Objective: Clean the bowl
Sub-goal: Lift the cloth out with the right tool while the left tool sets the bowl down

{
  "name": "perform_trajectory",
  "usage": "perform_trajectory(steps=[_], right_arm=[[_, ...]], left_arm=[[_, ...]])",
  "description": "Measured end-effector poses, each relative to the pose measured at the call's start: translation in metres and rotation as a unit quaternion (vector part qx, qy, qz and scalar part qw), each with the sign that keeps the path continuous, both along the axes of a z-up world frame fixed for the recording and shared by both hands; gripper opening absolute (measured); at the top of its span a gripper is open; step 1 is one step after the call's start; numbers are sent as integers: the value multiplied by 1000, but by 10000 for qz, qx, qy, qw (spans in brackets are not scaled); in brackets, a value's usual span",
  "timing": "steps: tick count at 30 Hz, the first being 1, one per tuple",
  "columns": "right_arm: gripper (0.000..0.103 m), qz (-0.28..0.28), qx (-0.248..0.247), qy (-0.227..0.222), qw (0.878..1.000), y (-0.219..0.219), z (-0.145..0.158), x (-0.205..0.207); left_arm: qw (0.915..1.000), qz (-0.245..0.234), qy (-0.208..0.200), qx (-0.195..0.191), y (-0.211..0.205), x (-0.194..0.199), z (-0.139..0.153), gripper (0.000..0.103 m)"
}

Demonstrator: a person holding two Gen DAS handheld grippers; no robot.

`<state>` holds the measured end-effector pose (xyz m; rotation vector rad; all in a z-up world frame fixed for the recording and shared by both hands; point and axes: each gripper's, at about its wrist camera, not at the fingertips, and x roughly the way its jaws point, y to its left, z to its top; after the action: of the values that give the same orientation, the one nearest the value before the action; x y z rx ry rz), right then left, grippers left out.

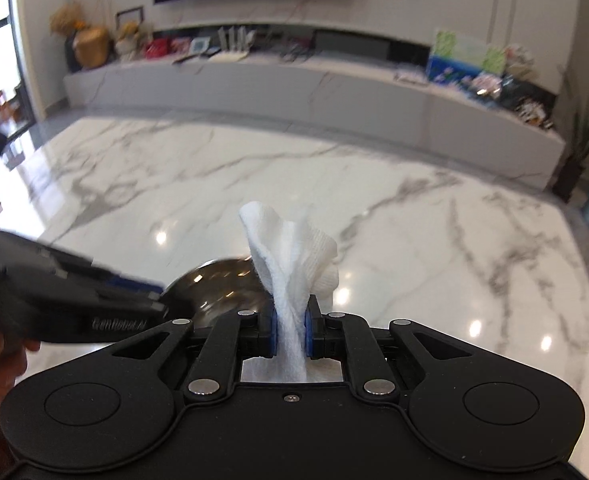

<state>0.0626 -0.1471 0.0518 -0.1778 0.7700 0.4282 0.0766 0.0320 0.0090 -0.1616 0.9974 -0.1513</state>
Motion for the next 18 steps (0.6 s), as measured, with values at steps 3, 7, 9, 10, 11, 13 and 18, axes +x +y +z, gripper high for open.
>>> perform_trajectory(steps=[3, 7, 9, 10, 11, 13, 18], right_arm=[[10, -171, -59, -27, 9998, -9, -1, 3], [10, -355, -184, 33, 9992, -21, -9, 7], [10, -380, -294, 152, 9987, -25, -19, 9], [10, -384, -285, 259, 9985, -28, -25, 10], [10, -391, -244, 387, 9982, -30, -30, 12], [10, -418, -59, 728, 9965, -36, -43, 17], [11, -490, 60, 1126, 9924, -43, -64, 21]], left_arm=[[10000, -4, -10, 3, 0, -1, 1, 26], [10000, -20, -28, 10, 0, -2, 0, 27], [10000, -17, -32, 42, 0, -3, 0, 28], [10000, -20, -29, 52, 0, -3, 0, 28], [10000, -25, -25, 59, -1, -4, 0, 28], [10000, -40, -15, 64, -2, -3, 0, 29], [9999, -65, -1, 92, -5, -1, 0, 29]])
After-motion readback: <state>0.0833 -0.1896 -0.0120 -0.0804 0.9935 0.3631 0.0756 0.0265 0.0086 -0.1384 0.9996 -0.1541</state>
